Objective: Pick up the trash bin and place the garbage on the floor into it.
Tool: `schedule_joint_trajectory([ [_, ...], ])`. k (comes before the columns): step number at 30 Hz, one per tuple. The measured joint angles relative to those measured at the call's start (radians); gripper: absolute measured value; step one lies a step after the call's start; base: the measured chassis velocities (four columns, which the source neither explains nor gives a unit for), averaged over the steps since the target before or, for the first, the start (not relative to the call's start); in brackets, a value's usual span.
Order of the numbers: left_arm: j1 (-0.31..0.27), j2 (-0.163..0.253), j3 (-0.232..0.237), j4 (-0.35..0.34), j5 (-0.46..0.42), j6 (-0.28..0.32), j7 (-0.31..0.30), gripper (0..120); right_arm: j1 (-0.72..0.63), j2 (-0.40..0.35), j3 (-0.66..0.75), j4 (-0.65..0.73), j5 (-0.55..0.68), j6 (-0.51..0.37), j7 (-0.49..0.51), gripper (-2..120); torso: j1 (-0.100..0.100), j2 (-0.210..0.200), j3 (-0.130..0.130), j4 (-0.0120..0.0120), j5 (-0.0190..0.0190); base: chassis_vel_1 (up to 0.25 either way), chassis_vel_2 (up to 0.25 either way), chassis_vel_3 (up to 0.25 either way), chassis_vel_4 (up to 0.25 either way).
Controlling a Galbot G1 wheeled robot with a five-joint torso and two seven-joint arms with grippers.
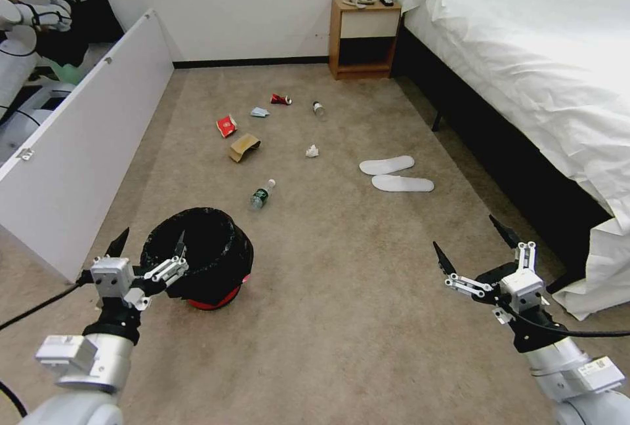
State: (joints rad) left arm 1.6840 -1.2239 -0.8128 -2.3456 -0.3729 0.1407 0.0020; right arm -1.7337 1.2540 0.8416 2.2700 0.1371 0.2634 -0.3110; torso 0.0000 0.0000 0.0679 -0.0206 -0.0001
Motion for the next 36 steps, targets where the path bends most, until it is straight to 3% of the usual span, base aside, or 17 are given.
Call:
schedule_joint_trajectory([
  [1,0.0,0.0,0.0,0.0,0.0,0.0,0.0,100,0.0,0.0,0.0,0.0,0.0,0.0,0.0,100,0.0,0.0,0.0,0.0,0.0,0.0,0.0,0.0,0.0],
  [6,-0.032,0.108,-0.024,0.0,-0.107,0.074,-0.042,100,-0.002,0.0,0.002,0.0,0.0,0.0,-0.003,100,0.0,0.0,0.0,0.0001,-0.0001,0.0,0.0,0.0,0.0],
  [7,-0.032,0.108,-0.024,0.0,-0.107,0.074,-0.042,100,-0.002,0.0,0.002,0.0,0.0,0.0,-0.003,100,0.0,0.0,0.0,0.0001,-0.0001,0.0,0.0,0.0,0.0],
  [10,-0.071,0.19,-0.039,0.0,-0.192,0.148,-0.078,100,-0.002,0.001,0.002,-0.003,0.0,0.0,-0.006,100,0.0,0.0,0.0,-0.0001,-0.0001,0.0,0.0,0.0,0.0],
  [11,-0.071,0.19,-0.039,0.0,-0.192,0.148,-0.078,100,-0.002,0.001,0.002,-0.003,0.0,0.0,-0.006,100,0.0,0.0,0.0,-0.0001,-0.0001,0.0,0.0,0.0,0.0],
  [16,-0.132,0.3,-0.046,0.022,-0.318,0.242,-0.132,100,-0.002,-0.001,0.002,-0.01,0.001,0.001,-0.009,100,0.0,0.0,0.0,0.0,-0.0001,0.0,0.0,0.0,0.0],
  [17,-0.132,0.3,-0.046,0.022,-0.318,0.242,-0.132,100,-0.002,-0.001,0.002,-0.01,0.001,0.001,-0.009,100,0.0,0.0,0.0,0.0,-0.0001,0.0,0.0,0.0,0.0],
  [20,-0.184,0.38,-0.039,0.043,-0.417,0.318,-0.185,100,0.001,-0.005,0.002,-0.016,0.004,0.002,-0.009,100,0.0,0.0,0.0,-0.0001,0.0,0.0,0.0,0.0,0.0],
  [21,-0.184,0.38,-0.039,0.043,-0.417,0.318,-0.185,100,0.001,-0.005,0.002,-0.016,0.004,0.002,-0.009,100,0.0,0.0,0.0,-0.0001,0.0,0.0,0.0,0.0,0.0],
  [23,-0.241,0.463,-0.029,0.071,-0.496,0.386,-0.214,100,0.005,-0.008,0.0,-0.022,0.006,0.002,-0.009,100,0.0,0.0,0.0,-0.0001,-0.0001,0.0,0.0,0.0,0.0],
  [24,-0.241,0.463,-0.029,0.071,-0.496,0.386,-0.214,100,0.005,-0.008,0.0,-0.022,0.006,0.002,-0.009,100,0.0,0.0,0.0,-0.0001,-0.0001,0.0,0.0,0.0,0.0],
  [25,-0.281,0.51,-0.021,0.092,-0.561,0.429,-0.238,100,0.009,-0.01,-0.001,-0.028,0.007,0.002,-0.009,100,0.0,0.0,0.0,-0.0001,0.0001,0.0,0.0,0.0,0.0],
  [26,-0.281,0.51,-0.021,0.092,-0.561,0.429,-0.238,100,0.009,-0.01,-0.001,-0.028,0.007,0.002,-0.009,100,0.0,0.0,0.0,-0.0001,0.0001,0.0,0.0,0.0,0.0],
  [28,-0.348,0.566,-0.004,0.137,-0.661,0.48,-0.278,100,0.015,-0.011,-0.006,-0.037,0.008,0.002,-0.01,100,0.0,0.0,0.0,0.0,0.0002,0.0,0.0,0.0,0.0],
  [30,-0.37,0.58,0.004,0.155,-0.699,0.497,-0.285,100,0.017,-0.011,-0.008,-0.04,0.008,0.002,-0.01,100,0.0,0.0,0.0,-0.0001,0.0001,0.0,0.0,0.0,0.0],
  [32,-0.404,0.613,0.017,0.201,-0.8,0.542,-0.294,100,0.023,-0.011,-0.013,-0.047,0.009,0.002,-0.013,100,0.0,0.0,0.0,-0.0001,0.0,0.0,0.0,0.0,0.0],
  [36,-0.428,0.637,0.027,0.238,-0.865,0.573,-0.294,100,0.027,-0.012,-0.016,-0.052,0.01,0.002,-0.016,100,0.0,0.0,0.0,0.0,0.0,0.0,0.0,0.0,0.0],
])
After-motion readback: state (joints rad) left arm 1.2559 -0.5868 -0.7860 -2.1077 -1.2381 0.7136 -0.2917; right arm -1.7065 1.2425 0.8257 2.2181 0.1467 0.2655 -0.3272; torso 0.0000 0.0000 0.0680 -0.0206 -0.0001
